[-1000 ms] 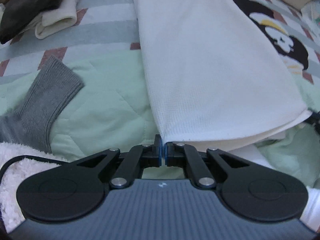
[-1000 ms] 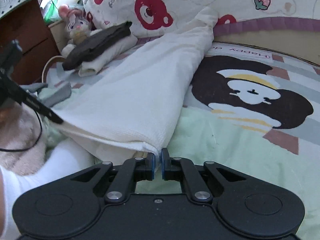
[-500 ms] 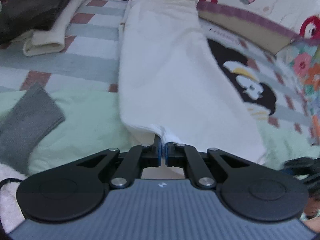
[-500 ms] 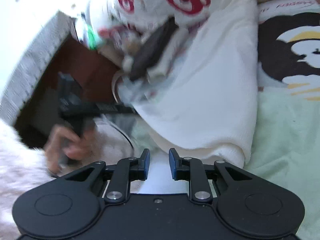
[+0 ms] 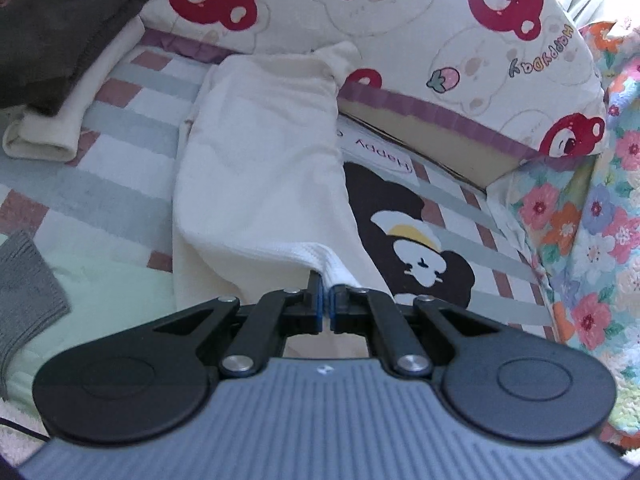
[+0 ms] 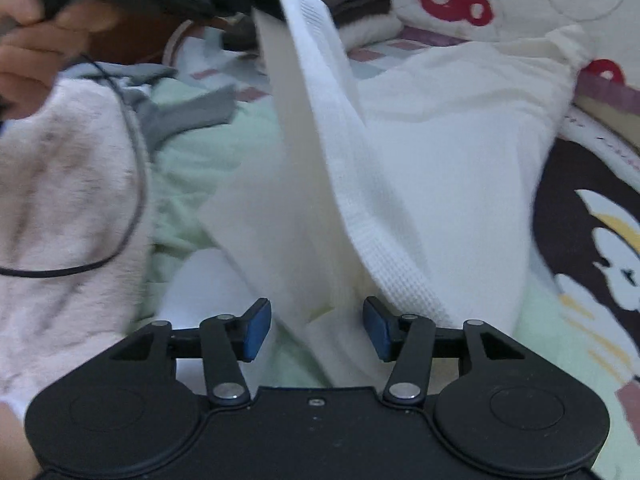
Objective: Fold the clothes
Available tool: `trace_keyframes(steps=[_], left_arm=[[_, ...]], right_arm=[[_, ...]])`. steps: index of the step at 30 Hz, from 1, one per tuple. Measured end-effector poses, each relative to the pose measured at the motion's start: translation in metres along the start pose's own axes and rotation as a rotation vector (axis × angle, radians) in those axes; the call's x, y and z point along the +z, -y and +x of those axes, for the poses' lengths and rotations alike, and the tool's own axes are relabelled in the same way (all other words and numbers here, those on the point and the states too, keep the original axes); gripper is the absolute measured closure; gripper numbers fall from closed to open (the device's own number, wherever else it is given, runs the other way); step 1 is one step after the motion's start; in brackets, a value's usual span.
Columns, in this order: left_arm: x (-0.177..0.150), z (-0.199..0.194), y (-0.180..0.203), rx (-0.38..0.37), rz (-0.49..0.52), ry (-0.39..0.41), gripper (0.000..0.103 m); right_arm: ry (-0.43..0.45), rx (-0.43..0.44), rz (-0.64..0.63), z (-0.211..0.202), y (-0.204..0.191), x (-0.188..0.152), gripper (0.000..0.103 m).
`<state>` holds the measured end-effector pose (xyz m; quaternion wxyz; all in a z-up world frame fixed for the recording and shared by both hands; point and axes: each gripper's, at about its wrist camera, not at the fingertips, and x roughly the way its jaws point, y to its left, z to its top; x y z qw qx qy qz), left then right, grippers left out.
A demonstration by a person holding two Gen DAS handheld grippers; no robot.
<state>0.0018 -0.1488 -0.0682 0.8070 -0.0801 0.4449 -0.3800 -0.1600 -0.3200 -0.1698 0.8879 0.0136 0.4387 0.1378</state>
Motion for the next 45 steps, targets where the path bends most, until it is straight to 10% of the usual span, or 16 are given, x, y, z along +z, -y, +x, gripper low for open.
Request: trace_keyframes(steps=[10,12,17,24,28,33,41,43,45], left_arm=[[-0.006,0.001,-0.008,0.015,-0.036,0.0,0.101],[-0.007,0.0,-0.009,0.025,-0.034,0.005,0.101],[-0.016,-0.008,-0.011,0.041,-0.05,-0.002,0.101],[-0.049,-0.029,-0.011,0.204,-0.094,-0.053,0.101],[-0.058,-0.026,-0.021,0.244,-0.111,-0.076,0.101],[-0.064,-0.033,-0.027,0.315,-0.108,-0.046,0.101],[-0.08,-0.004,-0.026,0.471,-0.018,-0.205,0.099],[-0.082,-0.006,-0.011,0.476,0.065,-0.18,0.098],[-0.088,-0.014,0.011,0.419,0.198,-0.123,0.091]], right_arm=[[0.009,-0.121,-0.023,0.0,0.003,-0.009,0.058],[0.03,-0.126,0.024,-0.006,0.01,-0.011,0.087],[0.081,-0.153,0.164,-0.035,0.027,-0.023,0.091],[-0.08,-0.163,0.362,-0.042,0.039,-0.041,0.102],[-0.078,-0.139,0.405,-0.041,0.045,-0.047,0.099],[0.042,-0.137,0.279,-0.058,0.032,-0.039,0.065],[0.084,-0.199,0.088,-0.053,0.019,-0.041,0.061],[0.113,-0.173,0.117,-0.058,0.024,-0.042,0.067],[0.129,-0.136,0.143,-0.058,0.029,-0.044,0.099]])
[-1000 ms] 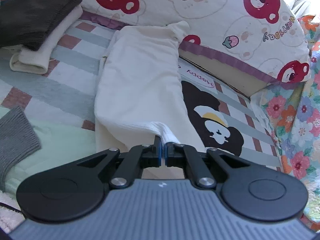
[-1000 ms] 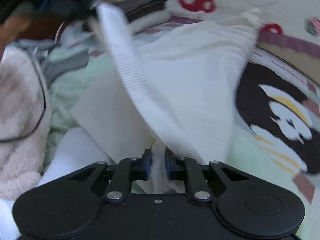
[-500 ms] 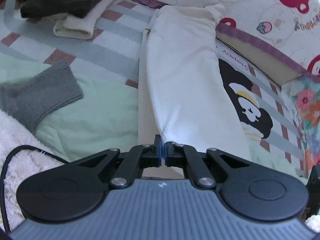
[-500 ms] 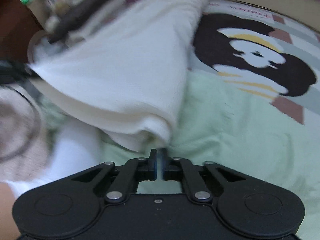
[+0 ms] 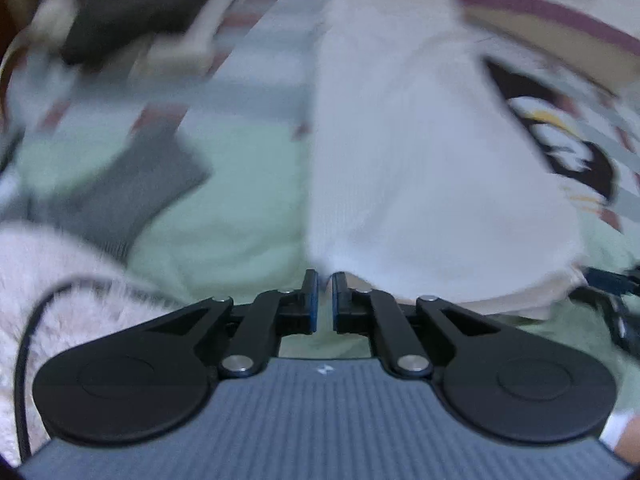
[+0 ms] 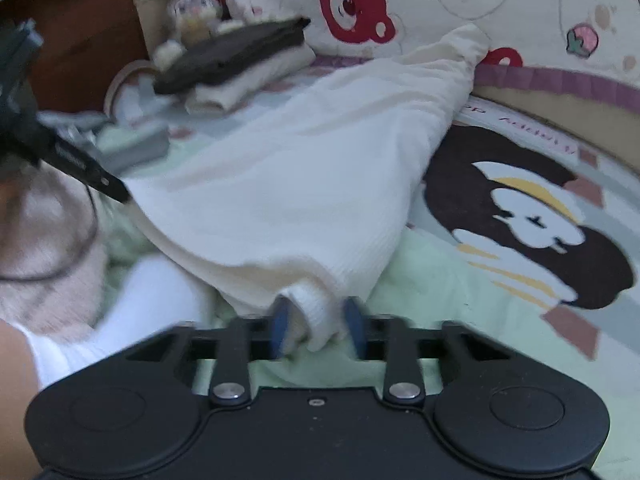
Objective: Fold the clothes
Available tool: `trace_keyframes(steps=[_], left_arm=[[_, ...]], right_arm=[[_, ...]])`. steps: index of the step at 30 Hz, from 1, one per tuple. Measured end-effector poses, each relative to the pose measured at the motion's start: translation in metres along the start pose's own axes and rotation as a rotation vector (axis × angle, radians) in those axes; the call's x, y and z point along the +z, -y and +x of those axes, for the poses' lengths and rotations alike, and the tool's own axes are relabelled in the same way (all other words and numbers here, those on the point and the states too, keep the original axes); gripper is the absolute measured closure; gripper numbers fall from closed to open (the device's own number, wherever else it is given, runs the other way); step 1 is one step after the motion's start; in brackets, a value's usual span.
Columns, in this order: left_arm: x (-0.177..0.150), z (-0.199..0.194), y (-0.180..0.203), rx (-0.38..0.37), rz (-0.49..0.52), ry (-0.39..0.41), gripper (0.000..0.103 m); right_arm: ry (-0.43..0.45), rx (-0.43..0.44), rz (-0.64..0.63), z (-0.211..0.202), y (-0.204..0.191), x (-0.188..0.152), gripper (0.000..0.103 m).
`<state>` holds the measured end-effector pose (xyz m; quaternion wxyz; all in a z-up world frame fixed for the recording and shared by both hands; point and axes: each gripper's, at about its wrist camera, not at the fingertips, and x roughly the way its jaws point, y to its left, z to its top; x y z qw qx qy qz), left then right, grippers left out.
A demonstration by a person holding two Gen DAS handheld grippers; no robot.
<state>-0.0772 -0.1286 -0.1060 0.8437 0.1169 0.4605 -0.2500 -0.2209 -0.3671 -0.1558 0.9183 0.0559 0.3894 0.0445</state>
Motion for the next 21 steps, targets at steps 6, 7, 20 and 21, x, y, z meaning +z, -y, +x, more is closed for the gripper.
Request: trace_keyframes(steps=[6,7,20,21], left_arm=[[0.0,-0.003,0.044,-0.1,0.282,0.069,0.077],[0.003,0.001,0.05,-0.113,0.316,0.063,0.076],[0.026,0.086,0.065,-0.054,0.251,-0.257,0.06],[0.023,0.083,0.059,-0.07,0.204,-0.254,0.06]], right_arm=[[-0.031,0.014,-0.107,-0.002,-0.008,-0.008,0.099],[-0.034,0.021,-0.121,-0.004,-0.01,-0.009,0.099],[0.124,0.242,0.432,-0.018,0.075,0.0,0.052],[0.117,0.235,0.452,-0.014,0.077,0.002,0.052]])
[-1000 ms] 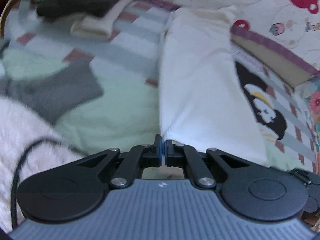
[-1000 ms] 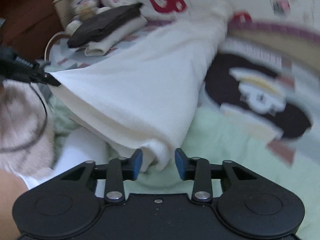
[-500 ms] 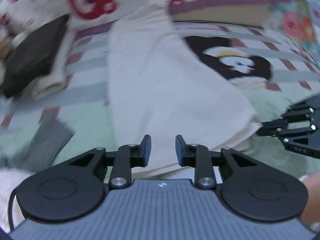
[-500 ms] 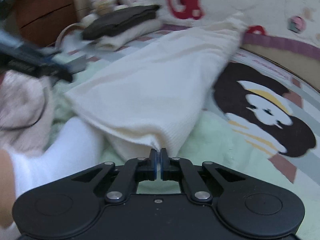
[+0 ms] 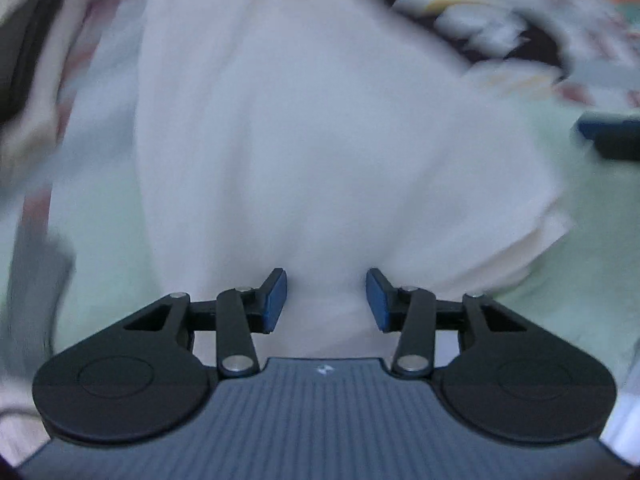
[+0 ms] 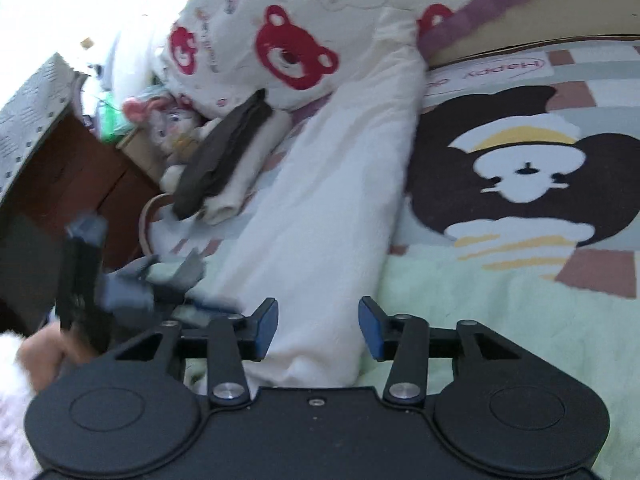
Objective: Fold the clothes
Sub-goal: 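Open both grippers and release the folded garment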
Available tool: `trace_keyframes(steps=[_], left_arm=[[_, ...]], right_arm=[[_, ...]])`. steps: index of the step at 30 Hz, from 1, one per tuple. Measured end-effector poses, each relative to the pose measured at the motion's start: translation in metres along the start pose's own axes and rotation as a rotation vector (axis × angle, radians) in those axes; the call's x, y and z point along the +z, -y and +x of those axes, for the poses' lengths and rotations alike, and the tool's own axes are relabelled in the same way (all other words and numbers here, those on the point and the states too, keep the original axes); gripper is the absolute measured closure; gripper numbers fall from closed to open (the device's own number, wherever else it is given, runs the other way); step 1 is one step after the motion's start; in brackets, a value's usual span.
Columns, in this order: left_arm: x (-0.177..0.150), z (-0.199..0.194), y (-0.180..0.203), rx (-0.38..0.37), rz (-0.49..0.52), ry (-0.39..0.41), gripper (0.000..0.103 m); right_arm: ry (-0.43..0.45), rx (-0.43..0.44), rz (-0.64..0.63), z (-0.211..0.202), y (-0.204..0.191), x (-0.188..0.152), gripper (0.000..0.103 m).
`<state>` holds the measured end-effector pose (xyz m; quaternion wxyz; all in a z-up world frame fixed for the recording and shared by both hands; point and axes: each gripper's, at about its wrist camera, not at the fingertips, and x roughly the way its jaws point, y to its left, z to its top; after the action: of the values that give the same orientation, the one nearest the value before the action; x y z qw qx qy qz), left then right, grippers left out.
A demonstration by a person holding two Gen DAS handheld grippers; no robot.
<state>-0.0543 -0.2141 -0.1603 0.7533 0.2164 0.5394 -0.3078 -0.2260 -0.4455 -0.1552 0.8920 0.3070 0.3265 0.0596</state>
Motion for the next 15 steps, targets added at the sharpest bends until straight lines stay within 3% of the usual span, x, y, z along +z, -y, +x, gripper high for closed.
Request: trace_keyframes(steps=[3,5,7,10,13,15], left_arm=[[-0.012,-0.011,-0.018,-0.053,-0.111,-0.033,0.06],[-0.019,-0.019,-0.033,-0.046,-0.183,-0.045,0.062],[-0.027,-0.032,-0.052,-0.02,-0.252,0.009,0.062],[-0.038,-0.046,-0.084,0.001,-0.385,0.088,0.056],[-0.048,-0.032,-0.105,-0.064,-0.554,0.082,0.052],[-0.045,-0.027,-0.099,-0.026,-0.538,0.084,0.051]], right_arm=[[-0.065,-0.055,0.026,0.023,0.005,0.005,0.052],[-0.098,-0.071,0.06,0.036,0.008,0.005,0.052],[-0.124,-0.077,0.097,0.045,0.011,0.004,0.052],[-0.146,-0.061,0.139,0.05,0.011,-0.001,0.052],[-0.192,0.036,0.222,0.054,0.014,-0.009,0.052],[-0.196,0.033,0.247,0.057,0.016,-0.017,0.052]])
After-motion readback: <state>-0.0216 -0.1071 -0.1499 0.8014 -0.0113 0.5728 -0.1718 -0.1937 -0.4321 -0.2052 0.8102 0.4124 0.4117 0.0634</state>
